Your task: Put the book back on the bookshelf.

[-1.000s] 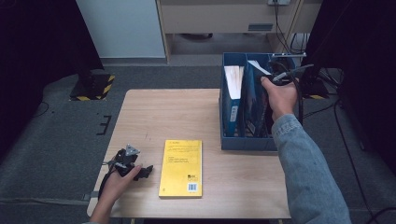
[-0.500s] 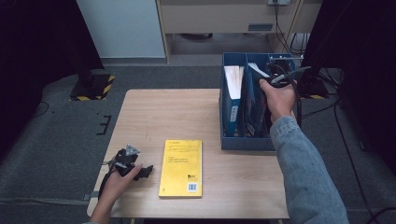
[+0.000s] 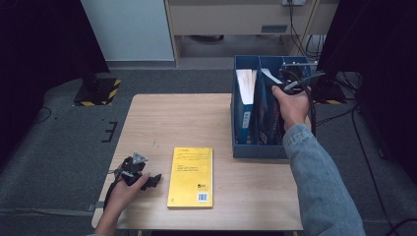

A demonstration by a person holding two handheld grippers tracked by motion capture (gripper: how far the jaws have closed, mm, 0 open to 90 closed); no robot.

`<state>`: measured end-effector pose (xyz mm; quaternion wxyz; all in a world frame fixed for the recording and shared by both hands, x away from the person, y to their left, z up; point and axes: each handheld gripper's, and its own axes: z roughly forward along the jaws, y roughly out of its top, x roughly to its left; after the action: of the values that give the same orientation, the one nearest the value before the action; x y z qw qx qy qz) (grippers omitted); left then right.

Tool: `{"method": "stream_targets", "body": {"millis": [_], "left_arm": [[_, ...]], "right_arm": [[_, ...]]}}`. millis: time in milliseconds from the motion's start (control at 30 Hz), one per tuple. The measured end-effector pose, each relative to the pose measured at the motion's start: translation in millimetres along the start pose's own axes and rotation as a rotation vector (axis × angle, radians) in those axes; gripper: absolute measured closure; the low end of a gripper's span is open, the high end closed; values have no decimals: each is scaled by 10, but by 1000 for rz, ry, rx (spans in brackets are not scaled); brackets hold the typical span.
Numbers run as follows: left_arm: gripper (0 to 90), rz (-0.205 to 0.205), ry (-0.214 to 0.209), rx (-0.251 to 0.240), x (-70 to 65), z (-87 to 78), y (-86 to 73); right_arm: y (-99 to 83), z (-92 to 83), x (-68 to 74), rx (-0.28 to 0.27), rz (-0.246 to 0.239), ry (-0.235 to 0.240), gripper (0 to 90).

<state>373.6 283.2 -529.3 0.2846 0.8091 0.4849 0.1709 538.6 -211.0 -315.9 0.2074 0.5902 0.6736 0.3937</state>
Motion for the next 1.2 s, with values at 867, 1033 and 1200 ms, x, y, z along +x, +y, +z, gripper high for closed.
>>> {"method": "stream_targets", "body": {"millis": [867,1033,1200], "left_arm": [[0,4,-4,-2,-25,15,15],[0,5,-5,-1,-27,17,19],[0,6,-5,-2,-35,17,18]], "right_arm": [[-152,-165,8,79,-39,25,705],[-198,-195,15,83,-52,34,698],[-259,-211,42,98,-64,40,676]]}}
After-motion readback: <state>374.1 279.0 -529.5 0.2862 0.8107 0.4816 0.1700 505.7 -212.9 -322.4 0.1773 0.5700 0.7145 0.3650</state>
